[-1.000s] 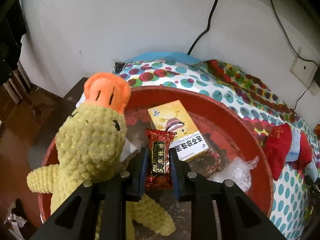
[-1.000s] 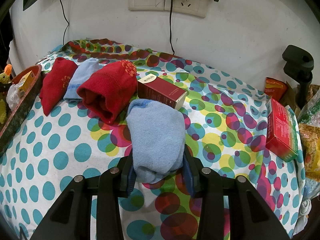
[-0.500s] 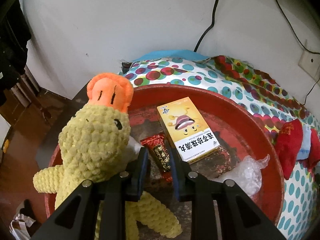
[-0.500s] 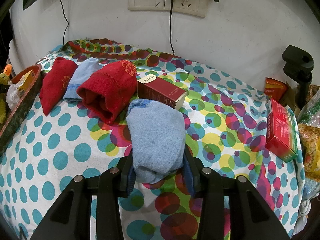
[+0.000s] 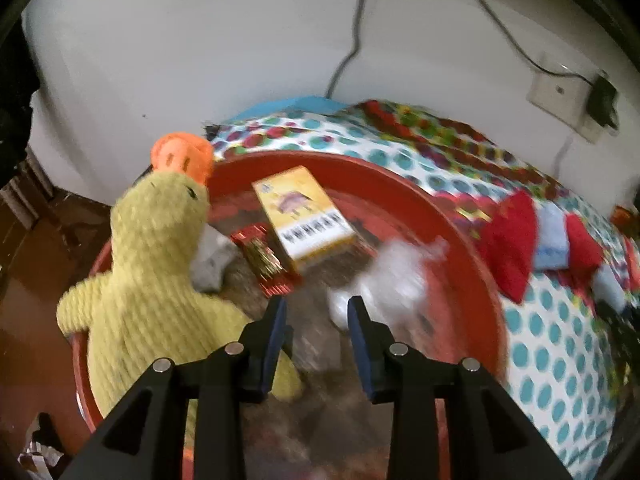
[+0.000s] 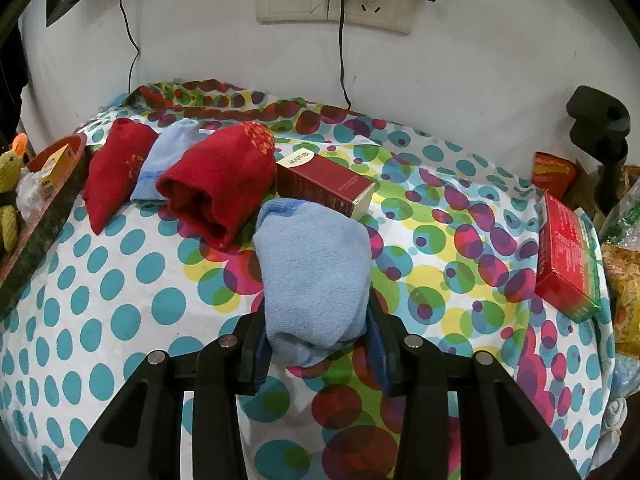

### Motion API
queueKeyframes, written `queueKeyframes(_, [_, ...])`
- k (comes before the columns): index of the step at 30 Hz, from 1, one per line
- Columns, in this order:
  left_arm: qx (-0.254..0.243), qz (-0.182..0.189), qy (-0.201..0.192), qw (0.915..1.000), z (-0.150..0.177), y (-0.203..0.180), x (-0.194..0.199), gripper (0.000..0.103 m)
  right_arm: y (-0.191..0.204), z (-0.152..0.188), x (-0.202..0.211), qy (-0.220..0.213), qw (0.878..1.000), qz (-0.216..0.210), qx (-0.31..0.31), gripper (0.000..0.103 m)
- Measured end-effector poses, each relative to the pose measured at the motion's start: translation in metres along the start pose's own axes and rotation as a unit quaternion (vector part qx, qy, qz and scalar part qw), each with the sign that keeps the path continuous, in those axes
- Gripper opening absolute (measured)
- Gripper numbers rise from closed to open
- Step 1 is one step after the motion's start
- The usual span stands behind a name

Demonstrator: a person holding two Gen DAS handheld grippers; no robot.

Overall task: Organize objects
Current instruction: 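Carry the light blue sock with the right tool and release it on the tray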

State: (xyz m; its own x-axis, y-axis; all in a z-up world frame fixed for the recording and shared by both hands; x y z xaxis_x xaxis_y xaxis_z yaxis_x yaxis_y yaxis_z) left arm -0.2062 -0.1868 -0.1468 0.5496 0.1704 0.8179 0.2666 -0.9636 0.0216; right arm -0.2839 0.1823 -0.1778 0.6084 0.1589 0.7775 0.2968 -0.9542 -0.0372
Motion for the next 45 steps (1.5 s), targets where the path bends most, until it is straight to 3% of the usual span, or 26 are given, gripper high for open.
queueKeyframes(8, [-0.034,0.031,-0.019,0.9988,0.025,-0.032,0.032,0.035,-0.002,0.0,0.003,-0.005,1.0,-0.009,-0.008,0.038])
queueKeyframes(14, [-0.048,0.03,-0.028,0.998,0.041,-0.045,0.047,0.035,0.0,-0.001,0.004,-0.007,1.0,-0.005,-0.003,0.038])
queueKeyframes(21, [-0.003,0.022,-0.034,0.9992,0.064,-0.032,0.059,0.044,0.002,-0.001,0.003,-0.005,1.0,0.01,0.005,0.038])
queueKeyframes(28, [-0.024,0.001,-0.043,0.9988,0.087,-0.019,0.08,0.045,0.001,-0.001,0.005,-0.008,1.0,0.027,0.007,0.038])
queueKeyframes(39, [-0.018,0.019,-0.044,0.9987,0.111,0.006,0.097,0.048,0.008,0.019,0.036,-0.009,0.998,-0.026,-0.063,0.038])
queueKeyframes(45, [-0.01,0.042,-0.04,0.9983,0.12,0.007,0.096,0.048,0.045,0.017,0.058,-0.018,0.996,-0.064,-0.061,0.038])
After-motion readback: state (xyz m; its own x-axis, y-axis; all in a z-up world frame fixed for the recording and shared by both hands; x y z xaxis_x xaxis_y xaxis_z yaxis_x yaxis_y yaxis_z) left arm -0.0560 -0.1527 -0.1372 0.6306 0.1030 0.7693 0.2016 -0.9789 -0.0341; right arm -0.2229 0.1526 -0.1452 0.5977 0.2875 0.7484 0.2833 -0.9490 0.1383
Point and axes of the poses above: each gripper's, at about its wrist camera, not at the fingertips, and x roughly against the way its jaws point, y to its left, z to its underside, the point moved 5 cm from there along -x, roughly the way its jaws point, and after that the axes turned 2 degrees about -x, right-handed, at the moved point
